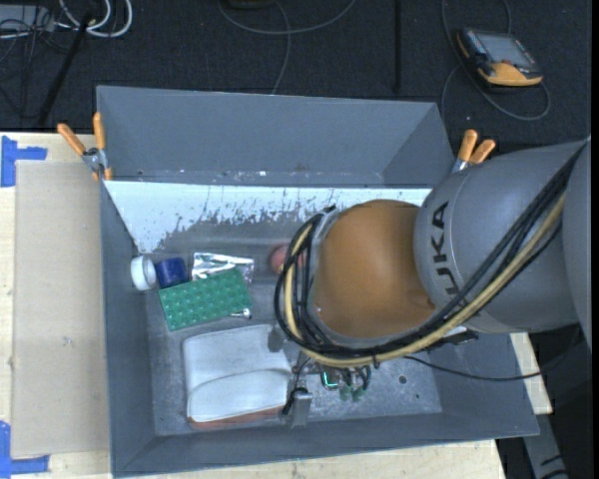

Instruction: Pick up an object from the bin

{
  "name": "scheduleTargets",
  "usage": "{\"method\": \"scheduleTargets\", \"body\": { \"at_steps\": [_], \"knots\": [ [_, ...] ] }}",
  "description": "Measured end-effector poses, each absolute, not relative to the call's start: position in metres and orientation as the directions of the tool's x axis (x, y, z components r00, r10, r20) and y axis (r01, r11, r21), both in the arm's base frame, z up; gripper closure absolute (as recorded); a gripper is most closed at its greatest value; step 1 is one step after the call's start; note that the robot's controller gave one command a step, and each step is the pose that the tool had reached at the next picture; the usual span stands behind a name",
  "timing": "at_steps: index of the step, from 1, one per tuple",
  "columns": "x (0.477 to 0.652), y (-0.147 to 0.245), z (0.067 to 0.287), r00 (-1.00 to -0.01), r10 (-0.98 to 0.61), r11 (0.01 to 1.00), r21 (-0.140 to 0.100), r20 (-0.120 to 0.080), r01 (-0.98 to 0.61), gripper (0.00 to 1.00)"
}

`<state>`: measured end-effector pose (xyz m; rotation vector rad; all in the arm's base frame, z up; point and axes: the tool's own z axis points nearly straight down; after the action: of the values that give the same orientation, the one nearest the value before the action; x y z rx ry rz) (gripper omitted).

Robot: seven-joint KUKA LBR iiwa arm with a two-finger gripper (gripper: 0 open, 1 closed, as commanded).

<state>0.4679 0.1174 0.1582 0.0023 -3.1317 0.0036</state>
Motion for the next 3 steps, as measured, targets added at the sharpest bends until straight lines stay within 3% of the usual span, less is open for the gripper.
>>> {"method": "scheduleTargets", "body": {
  "at_steps": [1, 2, 3],
  "knots": [
    [0.490, 0.150, 0.072, -0.996, -0.090, 0.996, 0.000, -0.020, -0.090, 0.00],
    [0.472, 0.195, 0.100, -0.974, 0.227, 0.974, 0.002, 0.000, 0.227, 0.00],
    [0.584, 0.233, 0.100, -0.976, 0.216, 0.976, 0.002, -0.004, 0.216, 0.00]
  ]
}}
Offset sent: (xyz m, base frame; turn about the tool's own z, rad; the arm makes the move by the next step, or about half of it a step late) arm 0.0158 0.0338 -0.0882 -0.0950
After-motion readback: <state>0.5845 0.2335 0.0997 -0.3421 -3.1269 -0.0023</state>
